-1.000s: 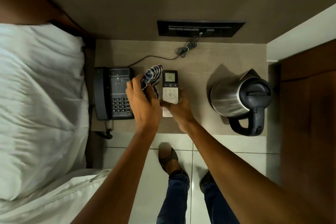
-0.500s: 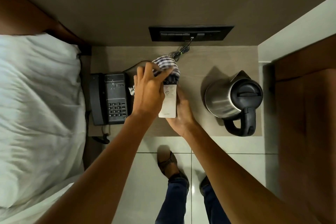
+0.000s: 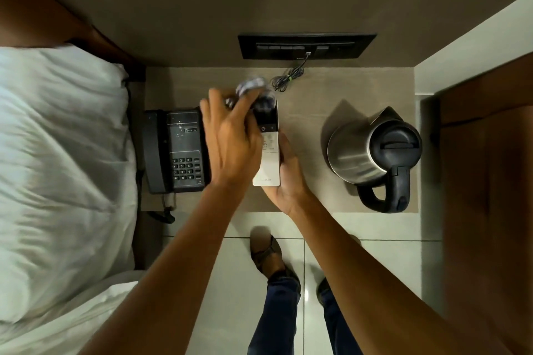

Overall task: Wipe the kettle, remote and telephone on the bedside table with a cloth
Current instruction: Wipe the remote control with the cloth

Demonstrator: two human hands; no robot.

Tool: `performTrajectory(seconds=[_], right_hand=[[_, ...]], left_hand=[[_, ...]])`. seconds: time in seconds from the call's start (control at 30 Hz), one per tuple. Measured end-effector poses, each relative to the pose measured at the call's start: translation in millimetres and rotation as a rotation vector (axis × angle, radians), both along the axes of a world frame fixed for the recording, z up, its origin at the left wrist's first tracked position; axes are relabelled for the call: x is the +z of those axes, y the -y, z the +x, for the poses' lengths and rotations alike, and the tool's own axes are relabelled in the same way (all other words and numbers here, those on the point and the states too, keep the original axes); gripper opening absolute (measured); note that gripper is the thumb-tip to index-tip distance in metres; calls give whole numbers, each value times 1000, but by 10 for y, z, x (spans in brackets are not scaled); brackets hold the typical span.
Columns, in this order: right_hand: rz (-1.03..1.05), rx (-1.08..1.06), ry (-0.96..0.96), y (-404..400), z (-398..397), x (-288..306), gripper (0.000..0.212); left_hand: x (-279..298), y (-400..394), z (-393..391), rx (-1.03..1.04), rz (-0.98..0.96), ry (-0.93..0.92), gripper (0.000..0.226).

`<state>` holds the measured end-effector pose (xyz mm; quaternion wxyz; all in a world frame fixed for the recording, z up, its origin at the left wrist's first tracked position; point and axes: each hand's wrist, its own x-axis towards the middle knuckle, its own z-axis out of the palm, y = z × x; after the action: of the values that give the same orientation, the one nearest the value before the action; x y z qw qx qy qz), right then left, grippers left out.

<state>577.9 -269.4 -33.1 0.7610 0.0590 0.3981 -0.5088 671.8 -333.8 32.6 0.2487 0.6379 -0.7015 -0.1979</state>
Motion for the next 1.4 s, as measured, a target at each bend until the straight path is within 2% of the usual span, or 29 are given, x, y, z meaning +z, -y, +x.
performTrajectory(seconds=[0.1,0.2,0.3,0.43,0.53,0.6,0.7,0.87,1.0,1.13,1.27,1.4], right_hand=[[11,-58,38,-2,65,32,43],[63,-85,143,-73,63,36,42],[81,-27,141,-146,25,4,45],[140,33,155,-180,-11,7,65],[121,6,164,-187,-18,11,55],[86,-42,167,-161,-31,15,47],[16,-73,120,-103,-42,41,45],[6,-60,139,-42,-59,65,42],[41,-17,216,-91,-142,33,51],[103,115,148,-52,-205,48,66],[150,94,135,-88,-189,52,66],[52,-24,216,-99,-143,82,50]], left_hand=[[-1,108,-168,-147,89,73,50],[-63,-254,-122,-205,150,143,39],[-90,-720,8,-183,205,46,37],[-52,-974,151,-187,234,-68,36],[-5,-814,155,-196,201,-68,35],[40,-572,101,-119,156,-120,34],[80,-155,-59,-10,62,-113,35],[16,-15,-169,-132,176,20,39],[-26,-394,-31,-150,225,46,33],[-23,-884,137,-212,302,35,37],[33,-1015,140,-110,310,-93,36],[190,-509,-101,64,149,-141,31]])
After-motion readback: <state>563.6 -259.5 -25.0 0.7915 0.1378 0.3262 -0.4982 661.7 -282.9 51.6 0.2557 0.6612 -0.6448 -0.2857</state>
